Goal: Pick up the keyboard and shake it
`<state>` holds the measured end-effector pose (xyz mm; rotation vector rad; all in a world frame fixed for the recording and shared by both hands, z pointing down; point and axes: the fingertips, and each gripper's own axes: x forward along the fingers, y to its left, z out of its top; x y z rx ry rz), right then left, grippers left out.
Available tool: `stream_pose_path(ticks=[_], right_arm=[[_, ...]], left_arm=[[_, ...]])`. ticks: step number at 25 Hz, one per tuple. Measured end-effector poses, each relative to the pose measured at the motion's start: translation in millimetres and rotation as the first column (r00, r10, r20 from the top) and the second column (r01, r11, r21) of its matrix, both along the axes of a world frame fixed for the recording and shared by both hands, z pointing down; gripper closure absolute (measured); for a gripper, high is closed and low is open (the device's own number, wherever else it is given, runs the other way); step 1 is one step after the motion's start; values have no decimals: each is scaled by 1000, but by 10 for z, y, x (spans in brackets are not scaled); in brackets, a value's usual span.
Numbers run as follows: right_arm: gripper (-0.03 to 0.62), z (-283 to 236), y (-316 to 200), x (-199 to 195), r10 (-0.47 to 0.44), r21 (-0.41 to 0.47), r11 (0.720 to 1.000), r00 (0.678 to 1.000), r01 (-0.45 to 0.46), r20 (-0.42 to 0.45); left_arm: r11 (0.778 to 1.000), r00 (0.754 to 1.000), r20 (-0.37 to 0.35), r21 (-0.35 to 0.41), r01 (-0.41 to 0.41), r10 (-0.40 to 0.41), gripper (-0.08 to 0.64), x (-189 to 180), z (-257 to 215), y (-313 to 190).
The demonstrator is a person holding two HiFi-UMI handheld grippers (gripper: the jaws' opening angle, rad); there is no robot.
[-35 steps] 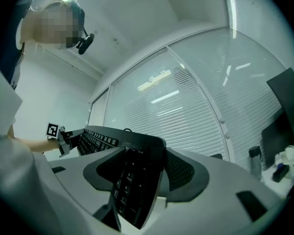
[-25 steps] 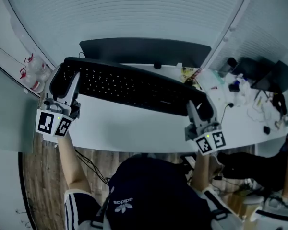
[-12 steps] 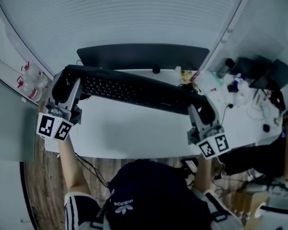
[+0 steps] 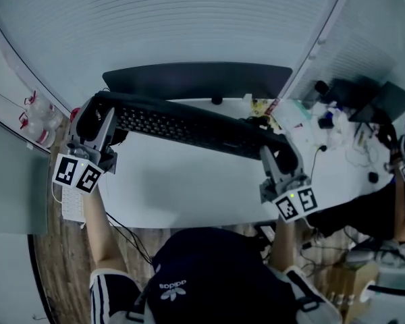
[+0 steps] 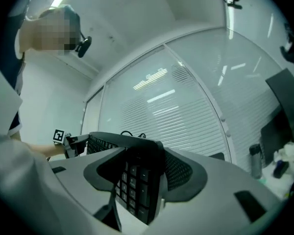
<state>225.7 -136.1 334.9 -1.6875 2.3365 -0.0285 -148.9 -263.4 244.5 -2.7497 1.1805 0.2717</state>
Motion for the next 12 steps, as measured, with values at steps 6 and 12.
stream_pose_path(ticks=[6, 12], right_arm=[[357, -59, -94, 54, 10, 28, 1000, 1000, -10, 3], [364, -126, -135, 60, 0, 34, 999, 999, 2, -48]], left_arm=[[1000, 999, -36, -26, -16, 15, 328, -9, 94, -120], [999, 999, -42, -45, -21, 19, 328, -45, 174, -150]])
